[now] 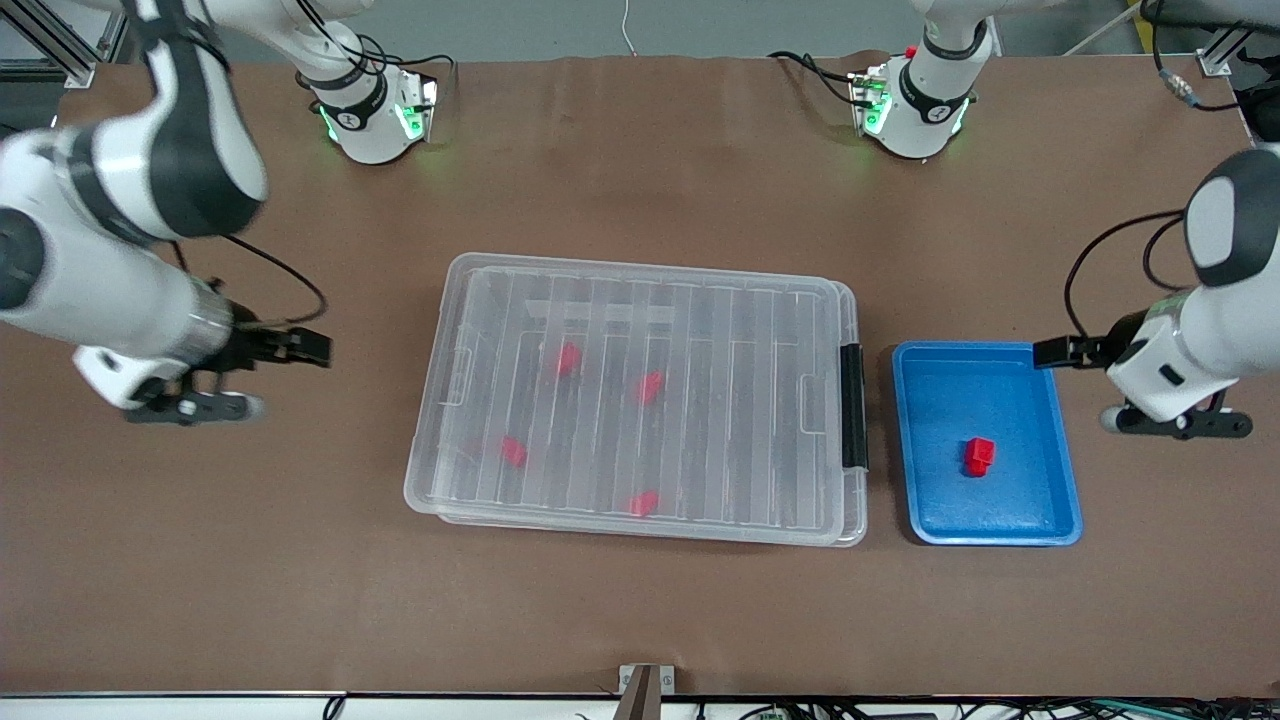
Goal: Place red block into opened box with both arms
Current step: 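Reach the right gripper to the box lid while the left gripper reaches the tray, then grasp the red block with the left gripper while the right gripper slides the lid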
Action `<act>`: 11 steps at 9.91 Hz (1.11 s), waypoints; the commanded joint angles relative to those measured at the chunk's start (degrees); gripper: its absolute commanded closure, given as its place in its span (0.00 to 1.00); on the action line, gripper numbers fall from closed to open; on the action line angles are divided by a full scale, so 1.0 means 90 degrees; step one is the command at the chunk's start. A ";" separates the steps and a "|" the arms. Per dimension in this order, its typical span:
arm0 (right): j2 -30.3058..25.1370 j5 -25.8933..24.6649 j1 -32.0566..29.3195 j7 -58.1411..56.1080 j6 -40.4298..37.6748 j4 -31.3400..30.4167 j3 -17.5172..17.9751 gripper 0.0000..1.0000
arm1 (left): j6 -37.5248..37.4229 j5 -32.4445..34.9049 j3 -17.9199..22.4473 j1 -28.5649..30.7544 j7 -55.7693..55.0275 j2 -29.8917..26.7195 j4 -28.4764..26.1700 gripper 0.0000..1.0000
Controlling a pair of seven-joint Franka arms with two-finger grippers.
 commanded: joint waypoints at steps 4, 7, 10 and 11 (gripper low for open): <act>-0.0010 0.0013 0.0455 0.0134 0.1671 -0.1191 0.0104 0.00 | 0.1588 0.0123 -0.0024 0.0082 -0.0090 0.1168 -0.0454 0.01; 0.0273 -0.0006 0.0591 0.0105 0.1936 -0.1201 0.0104 0.00 | 0.2498 0.0414 -0.0023 0.0102 -0.0002 0.1666 -0.0632 0.04; 0.0380 -0.0045 0.0514 0.0027 0.1868 -0.1211 0.0095 0.00 | 0.3074 0.0631 -0.0033 0.0151 -0.0012 0.2145 -0.0632 0.09; 0.0381 -0.0229 0.0485 0.0027 0.1713 -0.1201 0.0095 0.00 | 0.3143 0.0622 -0.0043 0.0170 -0.0012 0.2262 -0.0632 0.12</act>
